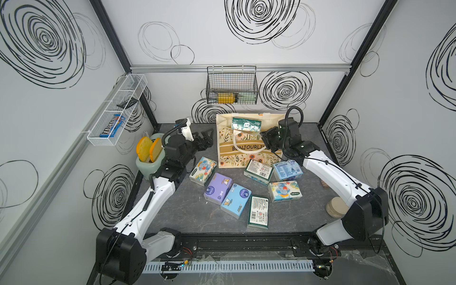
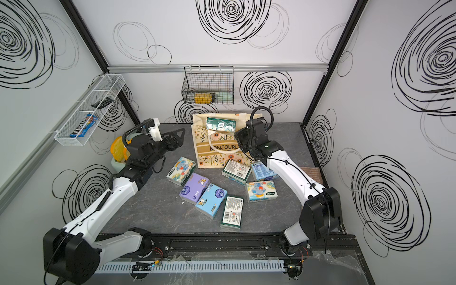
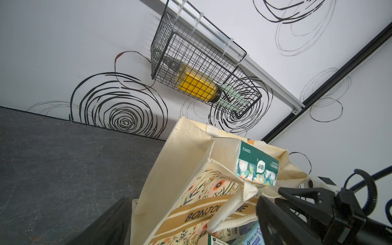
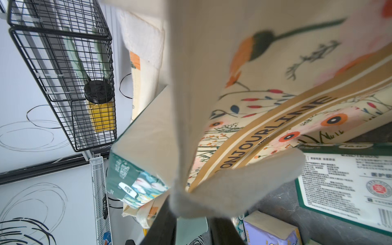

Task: Put tissues into the canvas bag
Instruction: Adjust the canvas bag at the center of the board.

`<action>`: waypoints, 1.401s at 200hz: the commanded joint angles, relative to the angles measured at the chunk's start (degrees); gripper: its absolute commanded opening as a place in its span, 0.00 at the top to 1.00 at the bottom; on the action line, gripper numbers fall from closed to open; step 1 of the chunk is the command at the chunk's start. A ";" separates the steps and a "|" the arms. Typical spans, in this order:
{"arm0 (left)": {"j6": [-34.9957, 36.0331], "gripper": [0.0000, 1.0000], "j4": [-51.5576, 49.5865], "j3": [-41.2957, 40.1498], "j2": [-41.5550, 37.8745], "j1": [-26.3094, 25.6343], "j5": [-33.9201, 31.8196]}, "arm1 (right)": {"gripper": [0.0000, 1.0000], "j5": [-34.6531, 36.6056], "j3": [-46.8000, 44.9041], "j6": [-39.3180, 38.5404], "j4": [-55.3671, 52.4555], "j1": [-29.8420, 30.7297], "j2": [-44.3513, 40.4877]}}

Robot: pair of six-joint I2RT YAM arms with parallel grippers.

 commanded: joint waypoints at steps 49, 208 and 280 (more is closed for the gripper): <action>-1.08 0.04 3.80 -0.68 -0.30 1.00 1.20 | 0.83 0.91 2.59 -1.66 3.44 -0.38 1.75; 1.75 0.01 2.34 2.27 2.86 1.70 3.61 | 1.00 -3.98 -9.64 -2.35 2.55 -2.12 -11.68; 2.25 0.01 3.45 3.03 5.35 1.55 8.04 | 1.00 -7.62 -12.74 -2.82 4.16 -3.94 -13.73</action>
